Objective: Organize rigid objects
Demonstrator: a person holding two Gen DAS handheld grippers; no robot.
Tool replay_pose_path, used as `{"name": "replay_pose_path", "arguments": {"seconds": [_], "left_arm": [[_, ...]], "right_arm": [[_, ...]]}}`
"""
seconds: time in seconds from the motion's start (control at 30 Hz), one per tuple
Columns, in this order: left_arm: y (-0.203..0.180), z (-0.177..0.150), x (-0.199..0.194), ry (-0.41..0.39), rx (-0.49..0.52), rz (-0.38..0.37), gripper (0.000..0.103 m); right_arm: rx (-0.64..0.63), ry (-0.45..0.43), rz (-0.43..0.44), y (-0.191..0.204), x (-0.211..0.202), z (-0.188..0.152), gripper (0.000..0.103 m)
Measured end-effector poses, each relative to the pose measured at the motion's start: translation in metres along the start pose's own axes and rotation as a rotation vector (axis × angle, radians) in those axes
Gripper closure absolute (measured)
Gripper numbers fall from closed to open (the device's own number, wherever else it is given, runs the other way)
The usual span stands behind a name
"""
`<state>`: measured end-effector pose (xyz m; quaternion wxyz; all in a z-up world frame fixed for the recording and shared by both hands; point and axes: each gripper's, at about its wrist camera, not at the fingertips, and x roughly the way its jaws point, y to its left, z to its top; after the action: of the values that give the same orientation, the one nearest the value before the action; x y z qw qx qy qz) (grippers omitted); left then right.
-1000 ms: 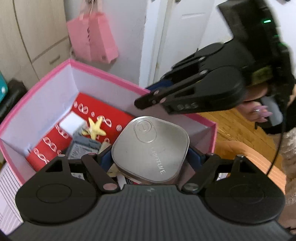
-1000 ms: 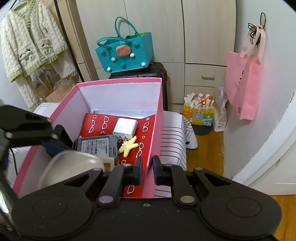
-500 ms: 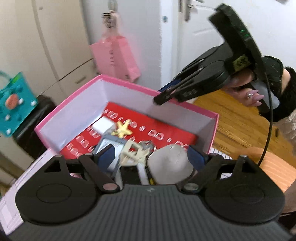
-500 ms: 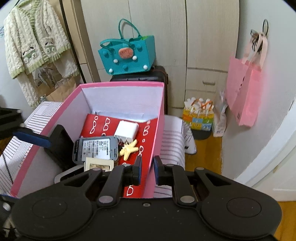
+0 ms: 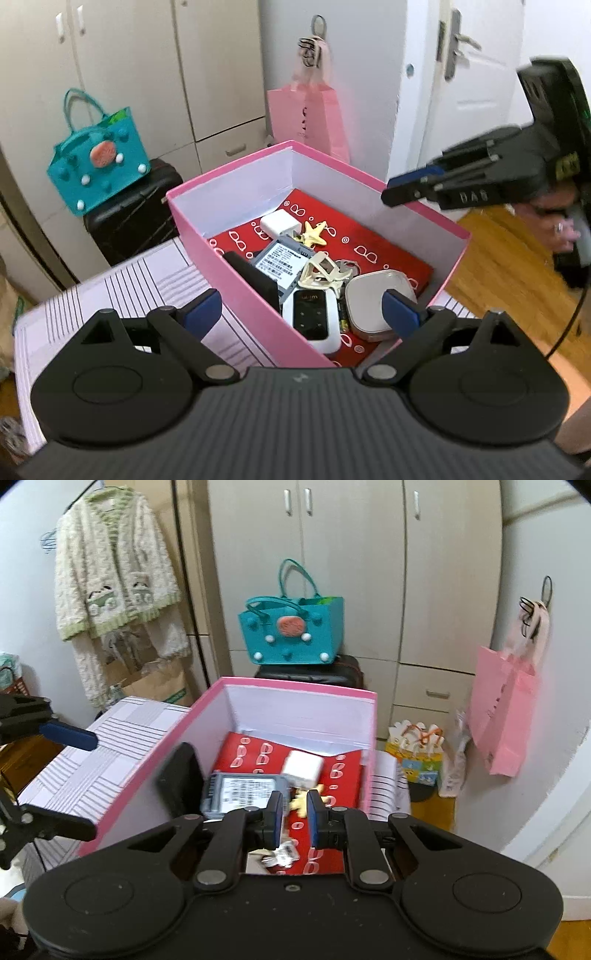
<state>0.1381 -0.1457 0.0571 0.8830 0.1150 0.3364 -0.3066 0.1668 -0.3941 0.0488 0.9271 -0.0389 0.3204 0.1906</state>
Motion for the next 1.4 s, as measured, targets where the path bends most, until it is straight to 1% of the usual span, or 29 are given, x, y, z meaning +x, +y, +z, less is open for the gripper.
{"name": "replay_pose_path", "arguments": {"seconds": [0.07,0.13,0.23,0.27,0.33,0.37,0.4,0.43,0.5,0.53,0.57,0.6,0.63,0.73,0.77,0.8,0.87,0.9,0.97,1.07,1.13,1.17,1.3,1.37,1.4], "left_arm": [[0.003,-0.005,-0.006,-0.016,-0.025,0.024,0.007],[0.003,-0.01,-0.007,-0.017,-0.039,0.098,0.007],[0.006,-0.02,-0.012,-0.046,-0.053,0.182,0.006],[0.007,-0.024,-0.014,-0.057,-0.064,0.208,0.006],[0.012,-0.03,-0.017,-0.083,-0.097,0.236,0.005],[0.014,-0.034,-0.019,-0.101,-0.118,0.253,0.003],[0.016,-0.037,-0.022,-0.115,-0.135,0.268,0.0],[0.017,-0.041,-0.025,-0.131,-0.153,0.283,0.0],[0.021,-0.048,-0.031,-0.151,-0.18,0.302,0.0],[0.022,-0.052,-0.033,-0.155,-0.194,0.322,0.0],[0.024,-0.055,-0.035,-0.153,-0.203,0.34,0.0],[0.026,-0.057,-0.036,-0.145,-0.217,0.364,0.0],[0.029,-0.059,-0.037,-0.126,-0.237,0.392,0.0],[0.037,-0.065,-0.043,-0.087,-0.293,0.437,0.0],[0.039,-0.068,-0.048,-0.091,-0.304,0.462,0.0],[0.04,-0.072,-0.052,-0.099,-0.312,0.478,0.0],[0.043,-0.079,-0.062,-0.112,-0.345,0.49,0.0],[0.043,-0.083,-0.067,-0.117,-0.364,0.488,0.0],[0.042,-0.092,-0.077,-0.122,-0.393,0.511,0.0],[0.035,-0.105,-0.088,-0.128,-0.402,0.565,0.0],[0.03,-0.114,-0.095,-0.13,-0.401,0.571,0.0],[0.029,-0.117,-0.098,-0.131,-0.405,0.572,0.0],[0.025,-0.13,-0.109,-0.151,-0.435,0.569,0.0],[0.022,-0.135,-0.113,-0.156,-0.45,0.573,0.0],[0.021,-0.136,-0.114,-0.159,-0.451,0.571,0.0]], "right_arm": [[0.006,-0.004,0.017,0.009,0.0,-0.001,0.085],[-0.005,-0.003,0.034,0.019,0.0,0.001,0.085],[-0.031,-0.003,0.046,0.036,-0.002,0.005,0.084],[-0.036,-0.007,0.048,0.041,-0.003,0.005,0.084],[-0.04,-0.019,0.056,0.051,-0.003,0.005,0.081],[-0.035,-0.025,0.058,0.056,-0.004,0.003,0.079],[-0.028,-0.031,0.056,0.061,-0.004,0.001,0.073],[-0.024,-0.035,0.052,0.066,-0.003,-0.003,0.067],[-0.009,-0.048,0.036,0.075,-0.001,-0.011,0.028],[0.002,-0.06,0.02,0.078,-0.001,-0.015,0.021],[0.017,-0.075,0.0,0.082,-0.002,-0.018,0.008],[0.03,-0.091,-0.021,0.085,-0.004,-0.021,0.004],[0.039,-0.1,-0.05,0.09,-0.005,-0.021,0.004],[0.05,-0.106,-0.157,0.103,-0.014,-0.02,0.003],[0.045,-0.11,-0.181,0.108,-0.019,-0.019,0.003],[0.034,-0.113,-0.185,0.113,-0.025,-0.019,0.002],[0.01,-0.122,-0.157,0.12,-0.038,-0.02,0.002],[-0.009,-0.135,-0.129,0.124,-0.045,-0.023,0.002],[-0.023,-0.188,-0.079,0.136,-0.065,-0.032,0.002],[0.015,-0.244,-0.017,0.152,-0.087,-0.045,0.002],[0.051,-0.262,-0.021,0.158,-0.095,-0.055,0.002],[0.069,-0.268,-0.045,0.162,-0.098,-0.06,0.002],[0.112,-0.311,-0.192,0.178,-0.112,-0.084,0.002],[0.106,-0.295,-0.229,0.183,-0.11,-0.093,0.002],[0.109,-0.285,-0.232,0.183,-0.107,-0.097,0.002]]}}
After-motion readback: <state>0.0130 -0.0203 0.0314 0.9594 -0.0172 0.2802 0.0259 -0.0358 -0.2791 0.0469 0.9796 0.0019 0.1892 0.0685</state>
